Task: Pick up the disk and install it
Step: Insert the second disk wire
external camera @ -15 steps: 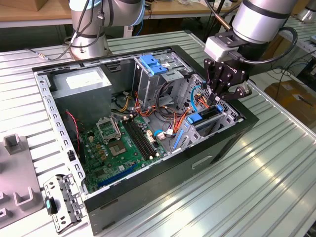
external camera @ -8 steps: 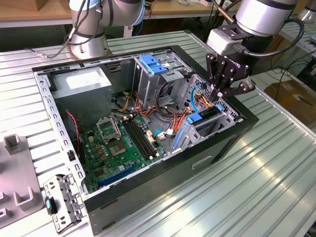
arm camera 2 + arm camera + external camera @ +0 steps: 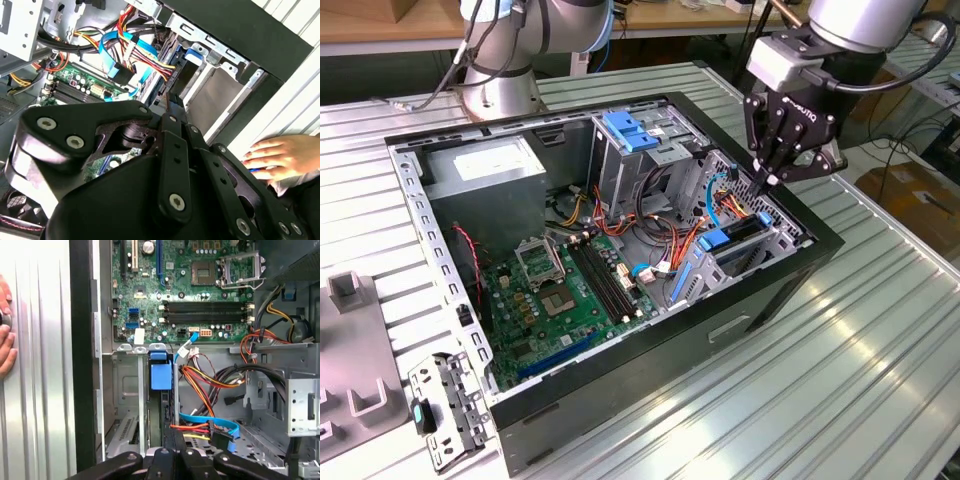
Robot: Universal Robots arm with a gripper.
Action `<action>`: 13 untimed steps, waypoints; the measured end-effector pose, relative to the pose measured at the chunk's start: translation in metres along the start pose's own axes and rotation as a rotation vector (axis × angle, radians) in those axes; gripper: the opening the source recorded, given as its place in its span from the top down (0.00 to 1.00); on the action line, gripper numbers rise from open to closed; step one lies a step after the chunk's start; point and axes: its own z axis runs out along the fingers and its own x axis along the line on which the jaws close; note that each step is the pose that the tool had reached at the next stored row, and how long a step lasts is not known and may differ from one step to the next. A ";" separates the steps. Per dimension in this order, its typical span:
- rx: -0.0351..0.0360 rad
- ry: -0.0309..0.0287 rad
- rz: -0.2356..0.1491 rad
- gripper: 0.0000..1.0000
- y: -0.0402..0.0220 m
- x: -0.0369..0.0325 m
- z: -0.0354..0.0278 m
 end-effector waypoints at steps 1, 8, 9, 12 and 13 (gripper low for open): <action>0.0000 0.0011 0.000 0.89 0.0000 -0.0015 -0.0007; -0.0009 0.0145 0.000 0.89 0.0006 -0.0234 -0.0032; -0.0014 0.0165 0.000 0.89 0.0006 -0.0262 -0.0034; -0.0018 0.0192 0.000 0.89 0.0008 -0.0320 -0.0044; -0.0019 0.0202 -0.001 0.89 0.0008 -0.0343 -0.0047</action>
